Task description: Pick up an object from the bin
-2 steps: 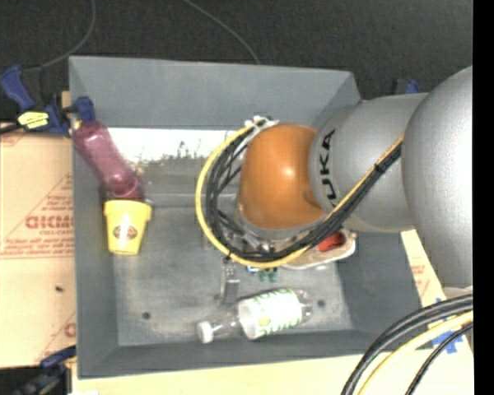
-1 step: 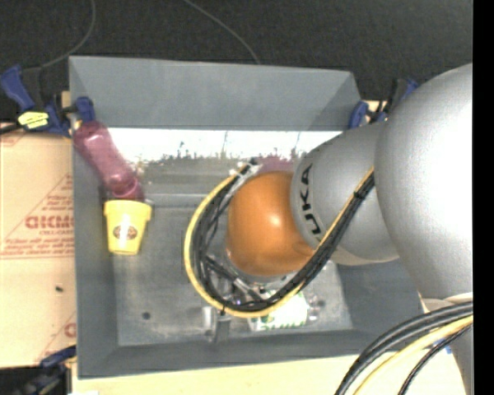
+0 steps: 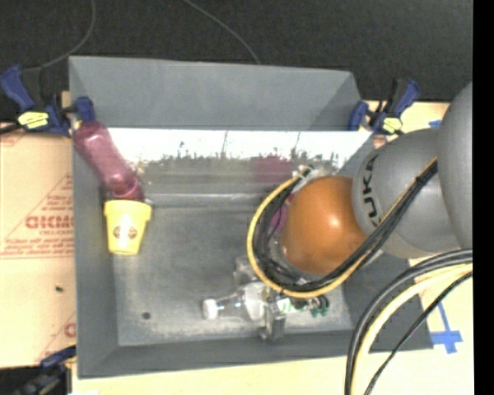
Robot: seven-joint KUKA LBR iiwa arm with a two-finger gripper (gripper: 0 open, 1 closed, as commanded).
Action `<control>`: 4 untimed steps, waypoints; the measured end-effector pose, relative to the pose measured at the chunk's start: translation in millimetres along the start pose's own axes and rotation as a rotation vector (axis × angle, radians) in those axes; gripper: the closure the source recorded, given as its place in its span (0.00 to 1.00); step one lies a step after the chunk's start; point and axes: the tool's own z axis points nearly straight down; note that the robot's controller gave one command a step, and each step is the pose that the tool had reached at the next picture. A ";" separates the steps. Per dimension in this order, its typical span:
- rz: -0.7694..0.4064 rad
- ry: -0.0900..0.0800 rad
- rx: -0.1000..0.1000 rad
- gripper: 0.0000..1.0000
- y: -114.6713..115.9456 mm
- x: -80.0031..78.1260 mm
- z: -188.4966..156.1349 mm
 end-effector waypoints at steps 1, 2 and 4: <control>0.148 -0.004 -0.003 1.00 15.1 12.9 -0.1; 0.148 -0.004 -0.003 1.00 15.2 12.9 -0.1; 0.149 -0.006 -0.003 1.00 15.0 13.0 -2.7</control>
Offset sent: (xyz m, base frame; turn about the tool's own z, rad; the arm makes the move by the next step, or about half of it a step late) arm 0.0000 0.0000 0.0000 0.0000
